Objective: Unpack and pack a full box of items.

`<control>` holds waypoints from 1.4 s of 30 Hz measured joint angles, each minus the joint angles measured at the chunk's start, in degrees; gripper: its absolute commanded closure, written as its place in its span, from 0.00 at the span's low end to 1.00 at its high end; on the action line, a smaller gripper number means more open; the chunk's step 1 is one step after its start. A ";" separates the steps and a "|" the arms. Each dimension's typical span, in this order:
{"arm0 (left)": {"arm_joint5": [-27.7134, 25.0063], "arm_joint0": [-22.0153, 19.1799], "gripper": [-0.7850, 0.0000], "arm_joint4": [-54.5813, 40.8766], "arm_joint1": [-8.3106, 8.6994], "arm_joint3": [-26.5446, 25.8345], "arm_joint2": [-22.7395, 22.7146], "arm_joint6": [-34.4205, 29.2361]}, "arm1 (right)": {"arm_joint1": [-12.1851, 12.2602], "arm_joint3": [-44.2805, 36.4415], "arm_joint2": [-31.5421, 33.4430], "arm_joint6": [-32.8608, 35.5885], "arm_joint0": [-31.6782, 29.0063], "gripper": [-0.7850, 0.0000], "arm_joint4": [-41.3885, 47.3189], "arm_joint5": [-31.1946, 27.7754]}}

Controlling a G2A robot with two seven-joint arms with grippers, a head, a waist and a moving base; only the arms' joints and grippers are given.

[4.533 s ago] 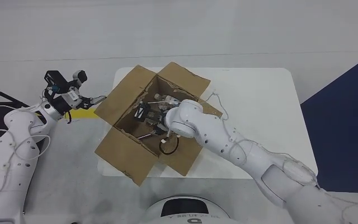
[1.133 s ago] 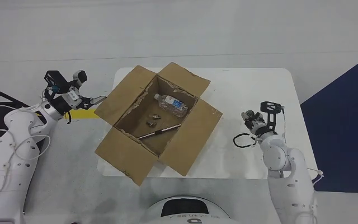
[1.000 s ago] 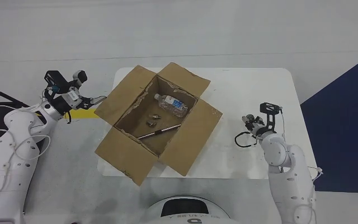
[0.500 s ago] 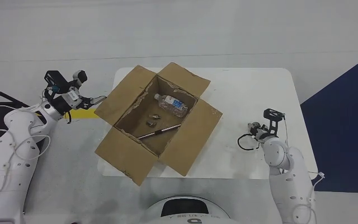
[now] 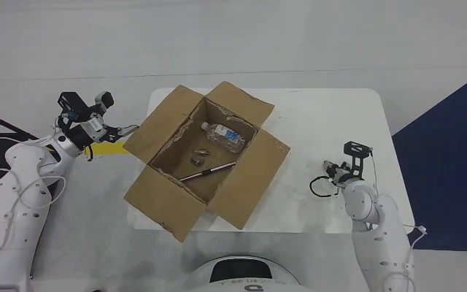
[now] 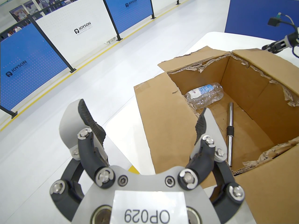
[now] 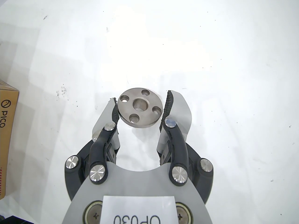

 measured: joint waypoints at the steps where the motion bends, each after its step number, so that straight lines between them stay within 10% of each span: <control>1: 0.00 0.00 0.00 0.00 0.00 0.00 0.00 0.00 | 0.03 -0.33 -0.01 0.12 -0.09 0.51 -0.13 0.04; 13: 0.00 0.00 0.00 0.00 0.00 0.00 0.00 0.00 | 0.24 -16.26 -1.17 -6.06 -6.00 0.50 3.04 -8.17; 15: 0.00 0.00 0.00 0.00 0.00 0.00 0.00 0.00 | 0.36 -18.90 -3.63 -6.08 -5.81 0.00 2.43 -12.47; 27: 0.00 0.00 0.00 0.00 0.00 0.00 0.00 0.00 | 0.47 -20.37 -6.85 -5.45 -4.57 0.00 2.38 -16.92; 31: 0.00 0.00 0.00 0.00 0.00 0.00 0.00 0.00 | 0.85 -24.16 -10.78 -9.42 -2.62 0.00 0.45 -26.96; 35: 0.00 0.00 0.00 0.00 0.00 0.00 0.00 0.00 | 0.81 -25.21 -20.97 -3.74 4.98 0.00 -6.42 -33.84; 42: 0.00 0.00 0.00 0.00 0.00 0.00 0.00 0.00 | -1.92 -12.28 -40.63 8.25 23.43 0.00 -8.99 -29.05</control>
